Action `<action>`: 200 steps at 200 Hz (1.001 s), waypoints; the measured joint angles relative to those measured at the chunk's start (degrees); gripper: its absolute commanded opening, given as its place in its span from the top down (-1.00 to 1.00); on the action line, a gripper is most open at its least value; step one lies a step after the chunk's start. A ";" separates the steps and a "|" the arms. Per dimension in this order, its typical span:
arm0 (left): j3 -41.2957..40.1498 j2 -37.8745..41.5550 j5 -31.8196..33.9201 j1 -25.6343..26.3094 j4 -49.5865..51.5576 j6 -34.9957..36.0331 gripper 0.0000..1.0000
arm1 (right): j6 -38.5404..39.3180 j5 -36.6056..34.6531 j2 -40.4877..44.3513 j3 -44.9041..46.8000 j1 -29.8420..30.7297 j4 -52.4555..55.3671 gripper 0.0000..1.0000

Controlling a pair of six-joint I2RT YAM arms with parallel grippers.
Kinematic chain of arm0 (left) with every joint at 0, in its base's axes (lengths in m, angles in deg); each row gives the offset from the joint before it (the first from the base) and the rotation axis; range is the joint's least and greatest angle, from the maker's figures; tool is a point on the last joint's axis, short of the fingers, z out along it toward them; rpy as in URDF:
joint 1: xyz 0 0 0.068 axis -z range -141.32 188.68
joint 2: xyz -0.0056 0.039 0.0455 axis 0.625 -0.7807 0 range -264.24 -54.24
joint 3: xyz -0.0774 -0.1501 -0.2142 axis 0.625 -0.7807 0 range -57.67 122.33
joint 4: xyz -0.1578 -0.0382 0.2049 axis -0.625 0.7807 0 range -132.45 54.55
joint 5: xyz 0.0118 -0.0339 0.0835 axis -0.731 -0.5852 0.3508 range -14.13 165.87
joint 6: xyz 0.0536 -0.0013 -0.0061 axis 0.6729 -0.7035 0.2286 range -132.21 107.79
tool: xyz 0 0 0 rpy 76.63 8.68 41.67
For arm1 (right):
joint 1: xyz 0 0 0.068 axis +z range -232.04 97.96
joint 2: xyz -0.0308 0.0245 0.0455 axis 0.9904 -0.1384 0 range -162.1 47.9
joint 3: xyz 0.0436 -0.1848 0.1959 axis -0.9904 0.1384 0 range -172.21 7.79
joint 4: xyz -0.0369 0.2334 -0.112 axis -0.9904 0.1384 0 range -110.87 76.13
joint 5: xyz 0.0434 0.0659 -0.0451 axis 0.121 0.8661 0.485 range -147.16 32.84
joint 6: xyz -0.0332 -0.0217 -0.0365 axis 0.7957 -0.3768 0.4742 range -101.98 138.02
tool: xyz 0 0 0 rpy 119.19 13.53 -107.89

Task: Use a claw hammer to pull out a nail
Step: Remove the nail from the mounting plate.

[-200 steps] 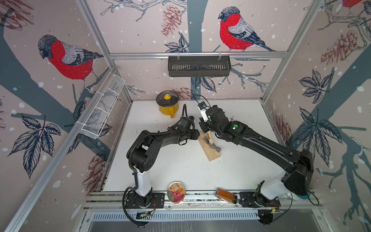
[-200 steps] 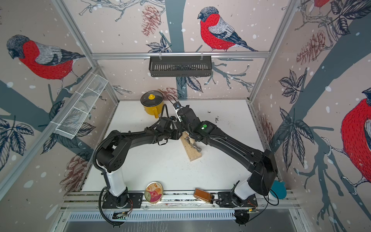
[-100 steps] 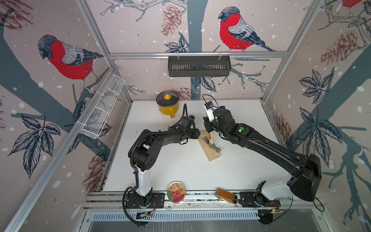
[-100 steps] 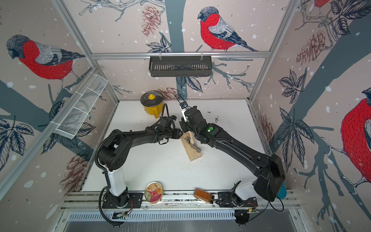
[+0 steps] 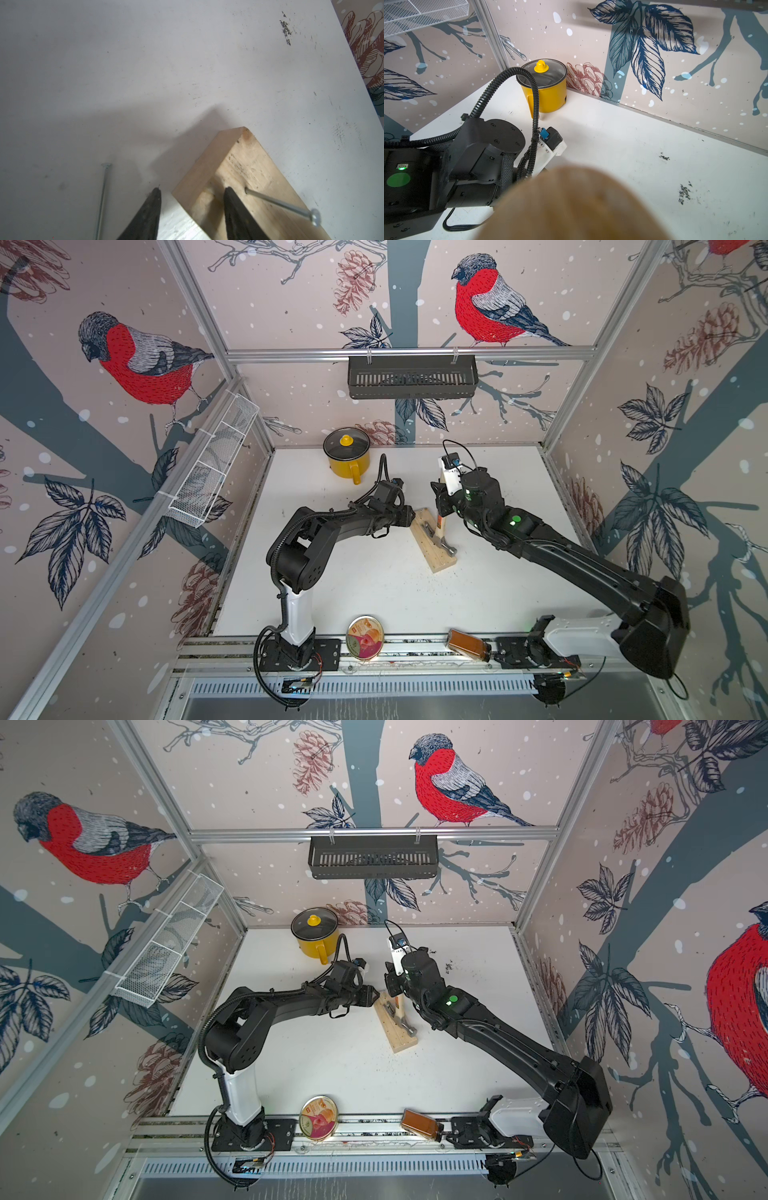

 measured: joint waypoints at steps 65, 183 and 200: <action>0.09 -0.15 -0.55 -0.09 0.00 -0.17 0.02 | -0.28 -0.24 3.41 5.73 -0.09 -6.73 0.99; 0.46 -0.76 -0.94 -0.15 -0.55 -0.26 0.02 | -0.57 -0.42 7.74 11.98 -0.37 -13.33 0.99; 0.59 -0.96 -0.94 -0.15 -0.76 -0.28 0.02 | -0.52 0.24 7.41 10.95 -0.74 -11.85 1.00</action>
